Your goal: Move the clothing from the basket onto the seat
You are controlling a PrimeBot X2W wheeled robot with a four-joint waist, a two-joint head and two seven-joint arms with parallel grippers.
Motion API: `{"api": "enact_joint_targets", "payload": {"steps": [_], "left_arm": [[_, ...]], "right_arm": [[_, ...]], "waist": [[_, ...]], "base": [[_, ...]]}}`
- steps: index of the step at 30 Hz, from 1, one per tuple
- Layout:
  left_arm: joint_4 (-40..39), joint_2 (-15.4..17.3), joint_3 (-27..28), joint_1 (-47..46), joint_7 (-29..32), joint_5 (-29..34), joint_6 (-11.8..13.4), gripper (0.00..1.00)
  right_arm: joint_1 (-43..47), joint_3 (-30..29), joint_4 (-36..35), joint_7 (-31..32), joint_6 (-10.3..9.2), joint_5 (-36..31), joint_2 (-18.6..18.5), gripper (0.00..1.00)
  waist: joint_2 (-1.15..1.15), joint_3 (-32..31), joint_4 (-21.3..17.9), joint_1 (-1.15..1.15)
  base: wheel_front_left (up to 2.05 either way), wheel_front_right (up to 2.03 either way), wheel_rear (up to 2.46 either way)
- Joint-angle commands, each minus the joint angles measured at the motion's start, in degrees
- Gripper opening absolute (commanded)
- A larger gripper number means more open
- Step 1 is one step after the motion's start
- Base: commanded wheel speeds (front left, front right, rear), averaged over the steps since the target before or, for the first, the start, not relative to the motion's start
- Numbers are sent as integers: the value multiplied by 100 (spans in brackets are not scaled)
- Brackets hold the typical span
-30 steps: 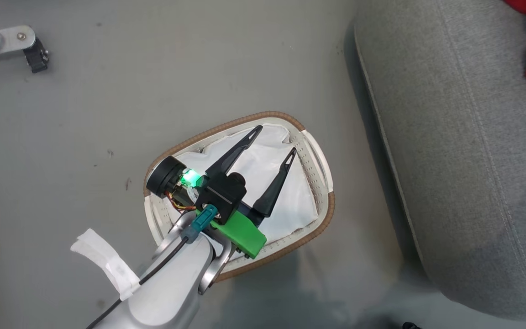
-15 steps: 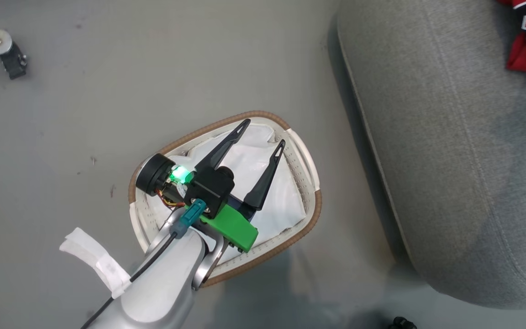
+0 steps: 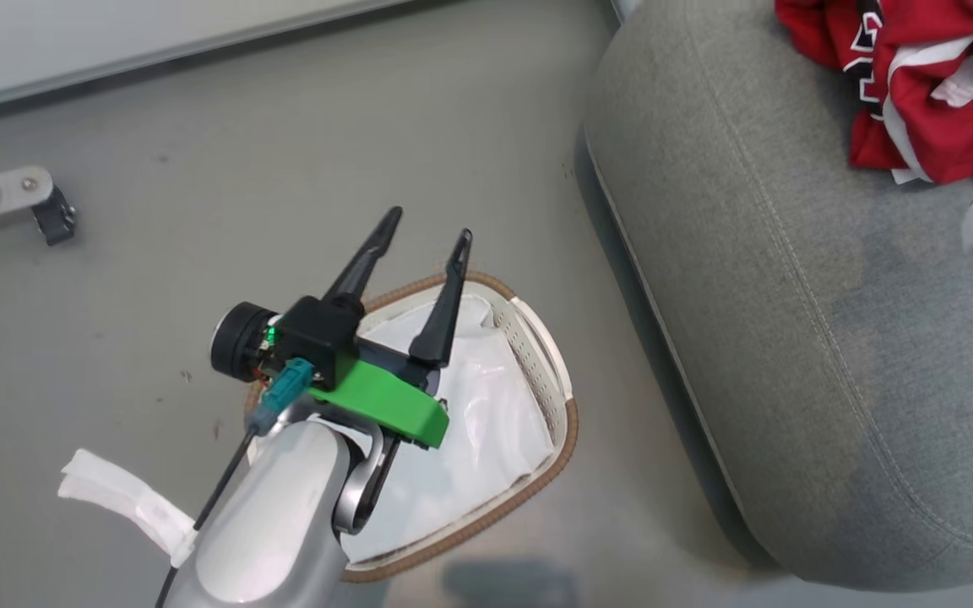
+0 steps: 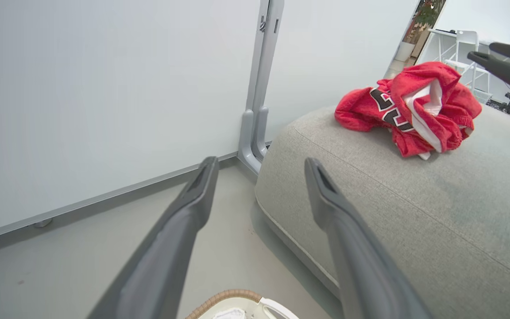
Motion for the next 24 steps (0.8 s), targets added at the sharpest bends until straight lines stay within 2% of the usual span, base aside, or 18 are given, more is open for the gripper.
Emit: {"api": "enact_joint_targets", "payload": {"steps": [1,5,12,20,24], "left_arm": [[-39,-30,126,128,-1,-22,44,100],[-86,-97,490,327,-2,23,110,100],[137,-157,1194,818,0,54,259,100],[32,-191,2018,1595,0,40,212,100],[-141,-211,2411,2042,0,13,142,100]], "right_arm": [[28,85,-35,-11,-8,59,15,100],[5,331,-83,-11,-8,193,185,100],[365,754,-267,-11,-8,558,689,100],[1353,1035,-624,-11,-8,944,1213,100],[1889,1111,-867,-11,-8,1064,1347,100]], "waist": [[0,-383,151,0],[0,-682,324,0],[0,-1119,661,0],[0,-1432,1081,0],[0,-1510,1213,0]], "base": [[0,0,0],[0,0,0],[0,0,0],[0,0,0],[0,0,0]]}}
